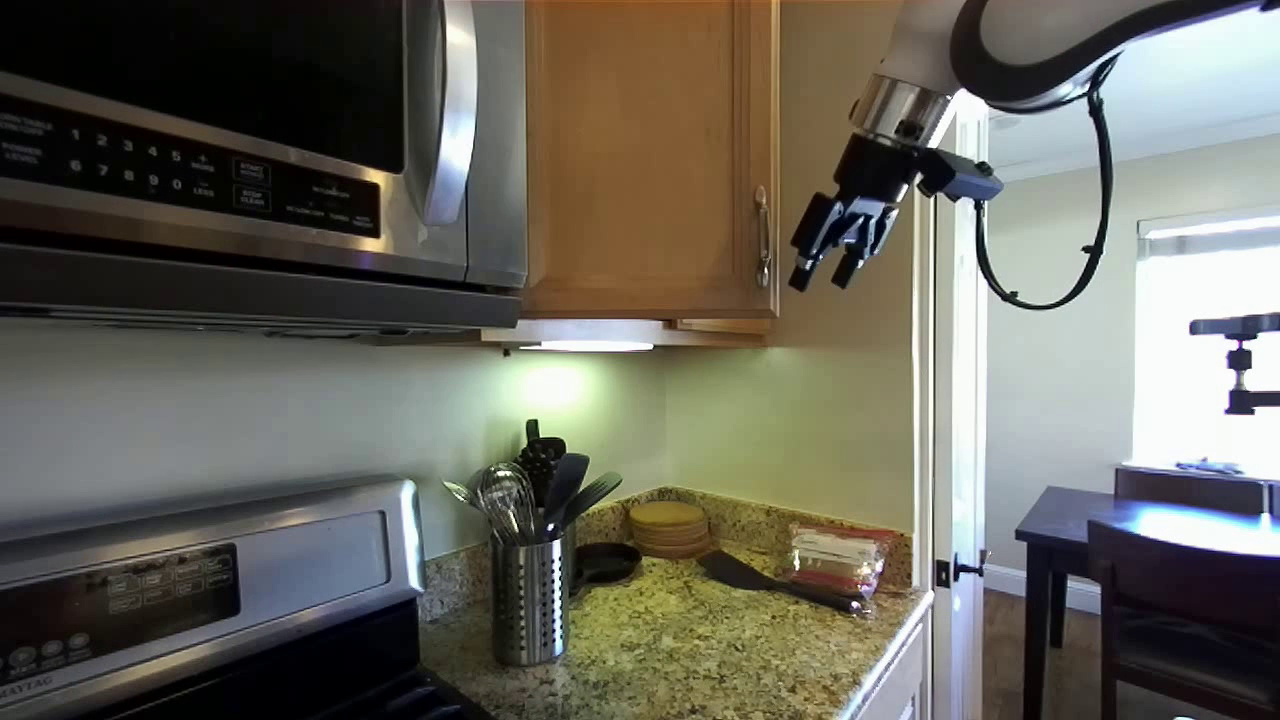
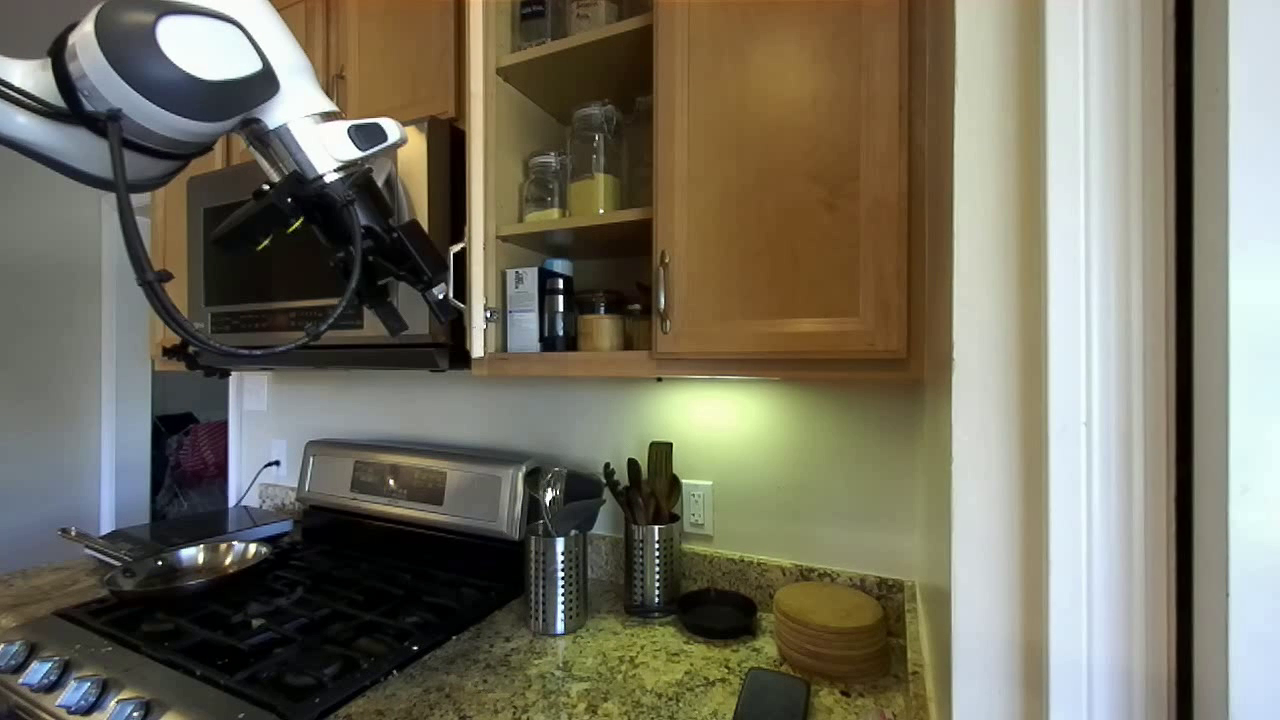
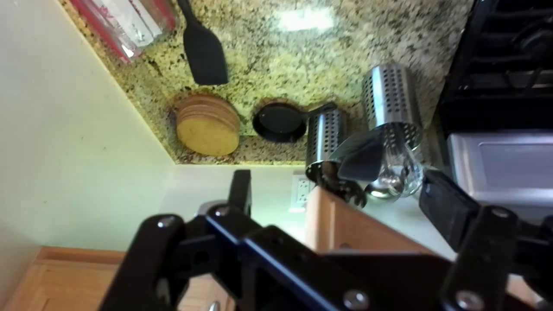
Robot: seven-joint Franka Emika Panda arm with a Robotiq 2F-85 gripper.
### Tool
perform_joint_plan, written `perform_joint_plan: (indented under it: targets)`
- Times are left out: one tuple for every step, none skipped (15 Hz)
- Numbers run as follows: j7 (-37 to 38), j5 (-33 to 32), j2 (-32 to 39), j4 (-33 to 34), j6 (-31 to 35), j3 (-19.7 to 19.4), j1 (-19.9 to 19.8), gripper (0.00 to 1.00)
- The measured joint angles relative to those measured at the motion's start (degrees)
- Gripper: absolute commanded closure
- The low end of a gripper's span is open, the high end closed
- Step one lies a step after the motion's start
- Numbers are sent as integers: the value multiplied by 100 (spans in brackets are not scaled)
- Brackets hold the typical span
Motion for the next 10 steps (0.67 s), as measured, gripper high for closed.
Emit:
perform_joint_plan:
  targets:
    - [-148,96,0,44,-227,0,165,0]
    - [-275,164,1,91,-421,-2,315,0]
    - [-355,197,1,139,-566,-2,433,25]
    - [-393,201,3,188,-647,8,521,26]
    - [-402,201,14,236,-681,32,566,33]
    - [-405,201,40,282,-689,56,589,40]
    - [-406,201,86,339,-689,75,593,47]
    - [-406,201,152,408,-689,89,594,53]
    - [-406,201,237,483,-680,97,594,61]
    - [-402,201,345,570,-664,98,592,66]
